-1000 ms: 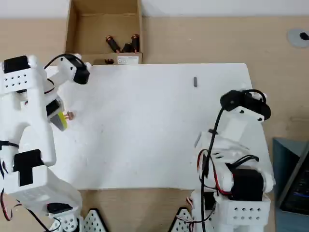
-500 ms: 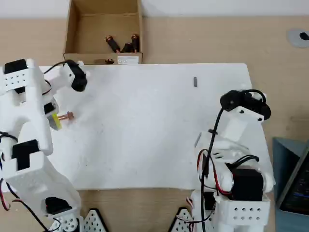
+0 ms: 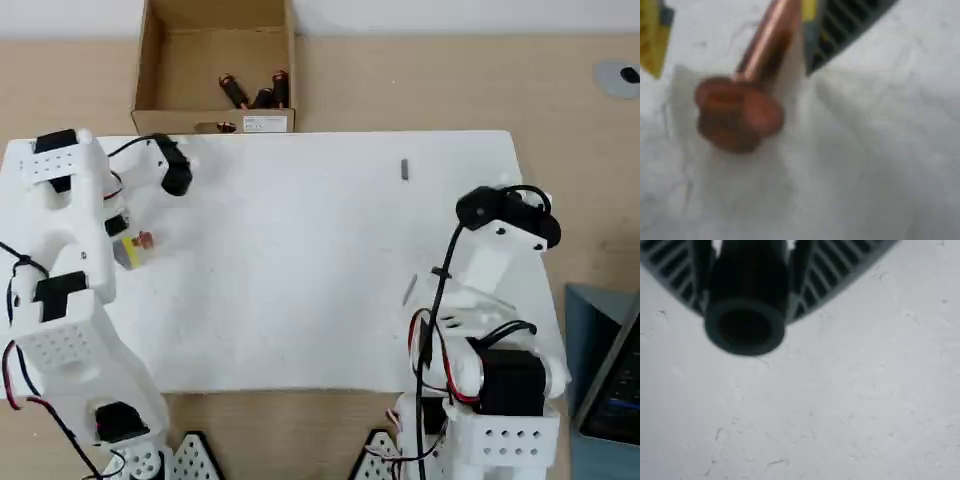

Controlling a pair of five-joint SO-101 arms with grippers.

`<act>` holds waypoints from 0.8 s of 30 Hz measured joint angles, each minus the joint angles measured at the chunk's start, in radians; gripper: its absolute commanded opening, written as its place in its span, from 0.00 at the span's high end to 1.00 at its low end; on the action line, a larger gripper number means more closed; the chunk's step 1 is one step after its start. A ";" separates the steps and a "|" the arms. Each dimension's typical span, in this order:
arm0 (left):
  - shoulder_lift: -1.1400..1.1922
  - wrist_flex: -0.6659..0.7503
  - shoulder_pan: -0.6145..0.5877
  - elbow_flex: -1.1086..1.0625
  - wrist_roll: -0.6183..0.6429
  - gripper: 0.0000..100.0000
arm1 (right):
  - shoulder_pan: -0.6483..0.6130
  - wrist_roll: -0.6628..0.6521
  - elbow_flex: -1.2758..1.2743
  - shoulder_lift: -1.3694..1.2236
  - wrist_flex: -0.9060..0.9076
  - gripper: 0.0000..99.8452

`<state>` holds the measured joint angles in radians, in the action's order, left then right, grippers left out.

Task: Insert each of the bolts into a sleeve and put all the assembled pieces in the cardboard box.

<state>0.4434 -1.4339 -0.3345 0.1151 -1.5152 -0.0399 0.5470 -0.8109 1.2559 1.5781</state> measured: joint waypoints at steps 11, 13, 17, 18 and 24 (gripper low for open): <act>0.044 0.040 0.034 -0.002 0.034 0.96 | 0.000 0.000 0.000 0.000 0.000 0.99; 0.051 0.037 0.041 -0.002 0.035 0.98 | 0.000 0.000 0.000 0.000 0.000 0.99; 0.055 0.035 0.046 -0.003 0.037 1.00 | 0.000 0.000 0.000 0.000 0.000 0.99; 0.057 0.035 0.046 -0.003 0.037 1.00 | 0.000 0.000 0.000 0.000 0.000 0.99; 0.061 -0.015 0.048 0.017 0.037 1.00 | 0.000 0.000 0.000 0.002 0.000 0.99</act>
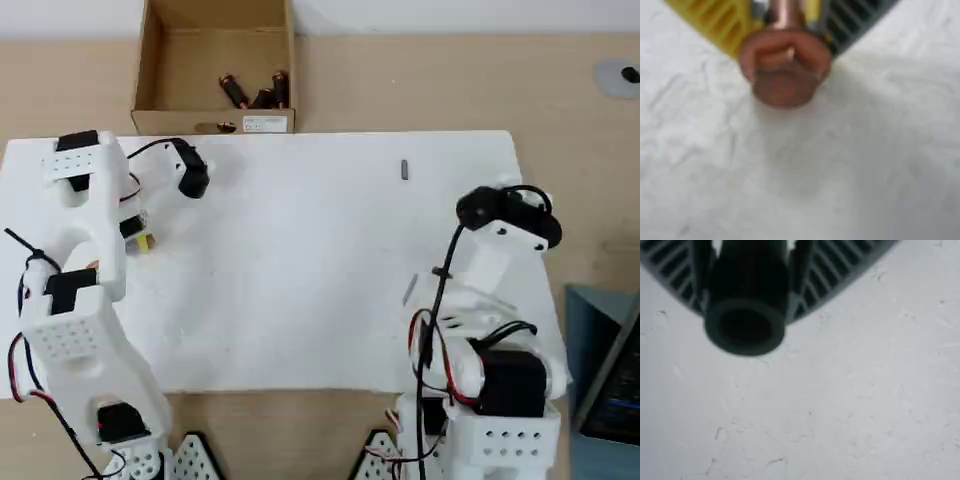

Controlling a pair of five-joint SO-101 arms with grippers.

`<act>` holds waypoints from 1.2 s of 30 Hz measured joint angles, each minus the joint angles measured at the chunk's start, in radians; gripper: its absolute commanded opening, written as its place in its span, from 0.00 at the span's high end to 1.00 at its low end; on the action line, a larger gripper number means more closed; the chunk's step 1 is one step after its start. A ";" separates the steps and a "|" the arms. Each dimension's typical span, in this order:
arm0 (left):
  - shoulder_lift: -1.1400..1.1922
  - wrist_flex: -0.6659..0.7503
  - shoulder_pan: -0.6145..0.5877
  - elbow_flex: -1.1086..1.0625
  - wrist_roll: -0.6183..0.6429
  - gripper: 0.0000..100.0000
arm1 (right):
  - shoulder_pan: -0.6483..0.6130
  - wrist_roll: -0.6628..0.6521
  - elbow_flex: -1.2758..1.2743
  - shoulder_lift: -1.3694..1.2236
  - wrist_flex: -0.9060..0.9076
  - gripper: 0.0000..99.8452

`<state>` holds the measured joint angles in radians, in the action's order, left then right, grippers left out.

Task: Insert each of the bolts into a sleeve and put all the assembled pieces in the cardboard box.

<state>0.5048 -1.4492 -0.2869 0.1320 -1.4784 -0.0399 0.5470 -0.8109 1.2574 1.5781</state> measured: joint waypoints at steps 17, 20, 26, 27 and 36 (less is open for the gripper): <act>-0.130 -0.287 0.009 0.325 0.526 1.00 | 0.000 -0.098 0.109 0.002 0.000 0.99; -0.264 -0.287 0.032 0.325 0.669 1.00 | 0.000 -0.138 0.110 0.002 0.000 0.99; -0.548 -0.293 0.084 0.210 0.769 1.00 | 0.000 -0.221 0.110 0.002 0.000 0.99; -0.598 -0.293 0.094 0.163 0.784 1.00 | 0.000 -0.232 0.110 0.002 0.000 0.99; -1.059 -0.201 0.150 -0.247 1.013 1.00 | 0.000 -0.258 0.094 0.002 -0.060 0.99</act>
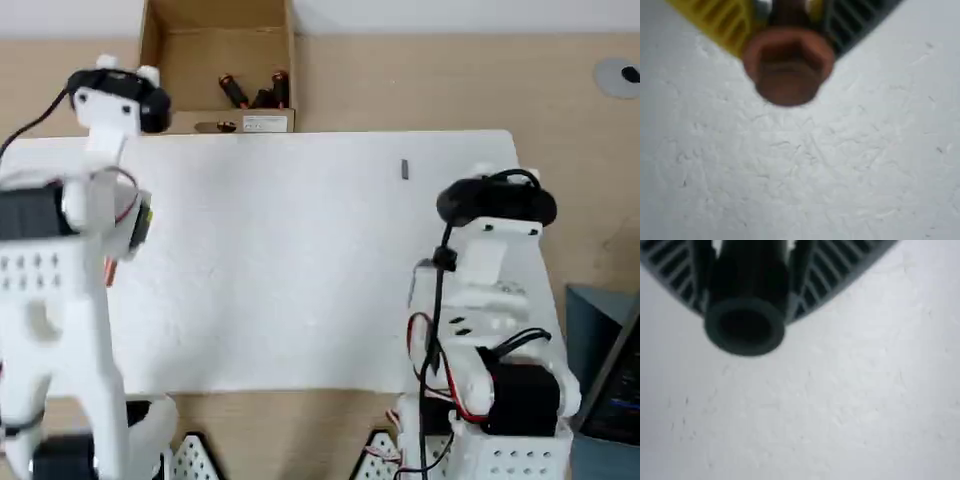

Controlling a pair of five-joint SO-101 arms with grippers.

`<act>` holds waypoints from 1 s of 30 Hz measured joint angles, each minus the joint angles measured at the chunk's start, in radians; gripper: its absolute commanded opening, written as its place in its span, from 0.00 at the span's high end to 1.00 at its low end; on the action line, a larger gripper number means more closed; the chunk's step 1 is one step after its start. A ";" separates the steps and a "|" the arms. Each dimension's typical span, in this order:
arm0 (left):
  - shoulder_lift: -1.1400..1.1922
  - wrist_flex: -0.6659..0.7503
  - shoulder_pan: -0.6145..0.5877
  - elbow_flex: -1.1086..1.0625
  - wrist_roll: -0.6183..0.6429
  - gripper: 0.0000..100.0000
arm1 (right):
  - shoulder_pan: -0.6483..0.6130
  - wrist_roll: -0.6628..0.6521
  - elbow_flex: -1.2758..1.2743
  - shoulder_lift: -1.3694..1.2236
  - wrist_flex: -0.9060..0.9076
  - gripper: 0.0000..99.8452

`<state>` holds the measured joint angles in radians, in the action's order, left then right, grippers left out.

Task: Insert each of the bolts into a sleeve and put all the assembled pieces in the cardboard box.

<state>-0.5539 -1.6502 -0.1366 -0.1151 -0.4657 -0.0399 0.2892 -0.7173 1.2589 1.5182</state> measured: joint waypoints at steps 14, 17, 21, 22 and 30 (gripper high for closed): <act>-0.505 0.443 0.000 -0.600 0.381 1.00 | -0.057 -0.002 -0.245 0.029 -0.258 0.99; -0.586 0.522 0.000 -0.697 0.450 1.00 | -0.101 -0.034 -0.330 0.091 -0.308 0.99; -0.701 0.600 0.009 -0.793 0.537 1.00 | -0.158 -0.069 -0.439 0.203 -0.388 0.99; -0.732 0.615 0.018 -0.816 0.557 1.00 | -0.180 -0.080 -0.463 0.227 -0.407 0.99; -1.013 0.643 0.180 -0.957 0.729 1.00 | -0.382 -0.097 -0.598 0.359 -0.517 0.99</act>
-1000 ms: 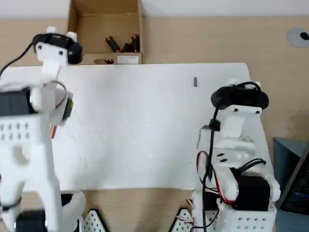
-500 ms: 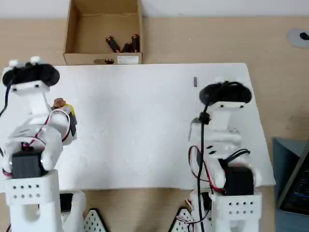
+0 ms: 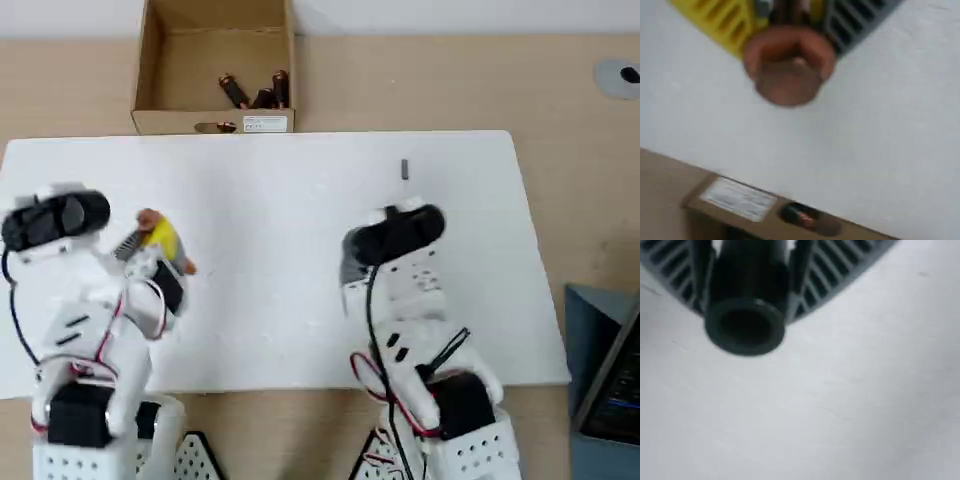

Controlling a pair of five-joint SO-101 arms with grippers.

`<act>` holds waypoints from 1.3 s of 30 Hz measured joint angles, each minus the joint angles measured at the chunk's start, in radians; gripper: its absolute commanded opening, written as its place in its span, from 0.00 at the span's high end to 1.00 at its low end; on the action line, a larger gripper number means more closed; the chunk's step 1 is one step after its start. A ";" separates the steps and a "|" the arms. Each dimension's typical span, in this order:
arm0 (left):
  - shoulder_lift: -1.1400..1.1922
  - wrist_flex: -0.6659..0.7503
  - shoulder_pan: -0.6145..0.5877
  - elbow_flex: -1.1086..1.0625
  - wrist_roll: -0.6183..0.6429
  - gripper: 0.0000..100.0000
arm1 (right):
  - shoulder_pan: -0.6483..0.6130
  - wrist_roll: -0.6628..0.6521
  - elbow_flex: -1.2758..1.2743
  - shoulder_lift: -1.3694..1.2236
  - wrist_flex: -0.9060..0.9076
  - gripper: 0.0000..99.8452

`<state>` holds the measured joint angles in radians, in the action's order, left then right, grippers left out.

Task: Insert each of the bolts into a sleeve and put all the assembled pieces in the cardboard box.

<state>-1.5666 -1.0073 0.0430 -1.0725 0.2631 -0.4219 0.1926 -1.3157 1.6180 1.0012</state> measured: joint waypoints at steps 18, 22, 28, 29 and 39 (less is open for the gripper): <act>-0.247 0.011 0.279 -0.078 0.290 1.00 | -0.354 -0.080 -0.017 0.014 -0.061 0.99; -0.247 0.089 0.292 -0.078 0.290 1.00 | -0.385 -0.097 -0.021 0.014 -0.061 0.99; -0.247 0.118 0.295 -0.078 0.290 1.00 | -0.414 -0.133 -0.021 0.014 -0.061 0.99; -0.247 0.118 0.295 -0.078 0.290 1.00 | -0.414 -0.133 -0.021 0.014 -0.061 0.99; -0.247 0.120 0.333 -0.123 0.290 1.00 | -0.420 -0.133 -0.021 0.014 -0.061 0.99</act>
<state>-1.8136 -0.8876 0.3759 -1.1953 0.5531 -0.8424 0.0591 -1.3372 1.6318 0.9398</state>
